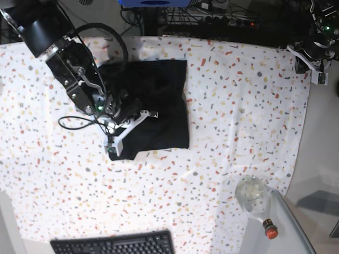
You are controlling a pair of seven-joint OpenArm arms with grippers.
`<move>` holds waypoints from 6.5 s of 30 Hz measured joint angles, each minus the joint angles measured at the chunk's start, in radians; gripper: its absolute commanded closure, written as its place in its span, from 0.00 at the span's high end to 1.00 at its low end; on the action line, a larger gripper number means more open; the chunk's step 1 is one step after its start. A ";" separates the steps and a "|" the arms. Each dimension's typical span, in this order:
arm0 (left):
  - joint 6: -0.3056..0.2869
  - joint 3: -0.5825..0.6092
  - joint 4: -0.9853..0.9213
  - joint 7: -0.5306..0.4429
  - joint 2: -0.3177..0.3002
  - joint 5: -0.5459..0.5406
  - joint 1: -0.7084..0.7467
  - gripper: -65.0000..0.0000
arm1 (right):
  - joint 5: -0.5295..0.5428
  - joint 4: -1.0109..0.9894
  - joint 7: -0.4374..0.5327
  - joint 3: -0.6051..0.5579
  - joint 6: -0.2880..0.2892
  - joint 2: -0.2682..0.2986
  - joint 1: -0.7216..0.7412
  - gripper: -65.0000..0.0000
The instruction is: Layout the t-shirt on the table in an organized manner, then fold the t-shirt properly
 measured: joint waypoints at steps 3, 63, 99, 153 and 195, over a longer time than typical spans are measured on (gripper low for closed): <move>0.000 0.000 0.000 0.000 0.000 0.001 0.000 0.00 | 0.002 -0.031 -0.001 -0.056 0.001 -0.025 0.053 0.00; 0.006 0.075 -0.021 -0.004 0.029 0.001 0.005 0.00 | -0.105 0.441 -0.163 0.000 0.055 0.244 -0.141 0.00; 0.000 0.059 -0.022 -0.004 0.014 0.005 0.001 0.00 | -0.134 0.411 -0.139 -0.284 0.055 0.073 -0.185 0.00; -0.146 0.078 -0.259 -0.585 -0.016 0.096 0.283 0.00 | -0.131 0.513 0.119 0.246 0.055 0.358 -0.895 0.00; 0.260 0.995 -1.433 -0.809 0.122 0.129 -0.311 0.00 | -0.134 -1.321 1.066 0.235 0.554 -0.019 -0.296 0.00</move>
